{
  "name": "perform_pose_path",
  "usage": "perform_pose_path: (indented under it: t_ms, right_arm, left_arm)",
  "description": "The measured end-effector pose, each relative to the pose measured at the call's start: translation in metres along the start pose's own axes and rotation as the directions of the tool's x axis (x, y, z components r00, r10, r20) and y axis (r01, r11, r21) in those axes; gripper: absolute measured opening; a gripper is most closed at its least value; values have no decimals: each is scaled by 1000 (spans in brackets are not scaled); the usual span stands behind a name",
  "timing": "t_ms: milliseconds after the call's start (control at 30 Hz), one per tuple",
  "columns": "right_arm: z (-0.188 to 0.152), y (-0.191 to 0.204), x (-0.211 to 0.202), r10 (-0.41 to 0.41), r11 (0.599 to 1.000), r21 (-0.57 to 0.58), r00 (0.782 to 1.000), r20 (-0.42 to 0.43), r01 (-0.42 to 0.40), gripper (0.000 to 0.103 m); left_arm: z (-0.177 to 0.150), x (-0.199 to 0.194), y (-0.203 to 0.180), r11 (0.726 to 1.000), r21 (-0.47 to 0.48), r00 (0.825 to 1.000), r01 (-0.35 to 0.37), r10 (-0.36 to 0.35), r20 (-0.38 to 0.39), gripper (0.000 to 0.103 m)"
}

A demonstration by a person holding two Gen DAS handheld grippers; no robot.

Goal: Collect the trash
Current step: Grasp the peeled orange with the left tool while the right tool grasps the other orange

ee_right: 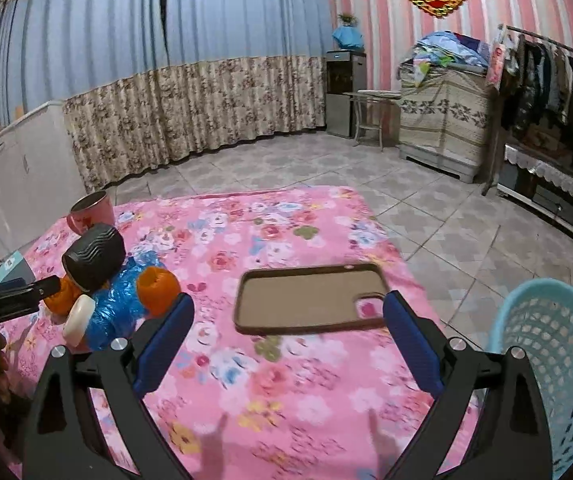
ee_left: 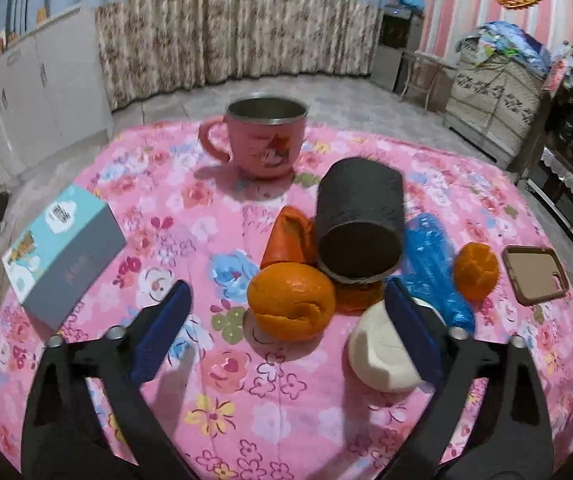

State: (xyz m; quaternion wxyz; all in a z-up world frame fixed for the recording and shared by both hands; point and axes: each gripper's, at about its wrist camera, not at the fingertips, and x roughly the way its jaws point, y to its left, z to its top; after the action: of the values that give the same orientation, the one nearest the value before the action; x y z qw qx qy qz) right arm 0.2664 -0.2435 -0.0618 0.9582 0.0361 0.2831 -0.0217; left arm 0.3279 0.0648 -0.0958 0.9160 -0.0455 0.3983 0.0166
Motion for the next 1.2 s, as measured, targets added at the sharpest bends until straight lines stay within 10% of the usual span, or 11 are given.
perform_pose_path:
  t_ms: [467,700,900,1200]
  right_arm:
    - [3,27,22,15,999,-50,999,-29,-16,93]
    - [1,48,35,14,994,-105,998,-56,-20,93]
    - [-2,73,60,49,989,-133,991,-128,-66,93]
    - [0,113,93,45,974,-207,978,-206,-89,87]
  left_arm:
    - [1,28,-2,999,10,991,53,-51,-124,43]
    - [12,-17,18,999,-35,999,17,-16,41,42]
    - [23,-69,26,998,-45,972,-51,60,226,42]
    - [29,-79,38,998,-61,968,-27,42,248,42]
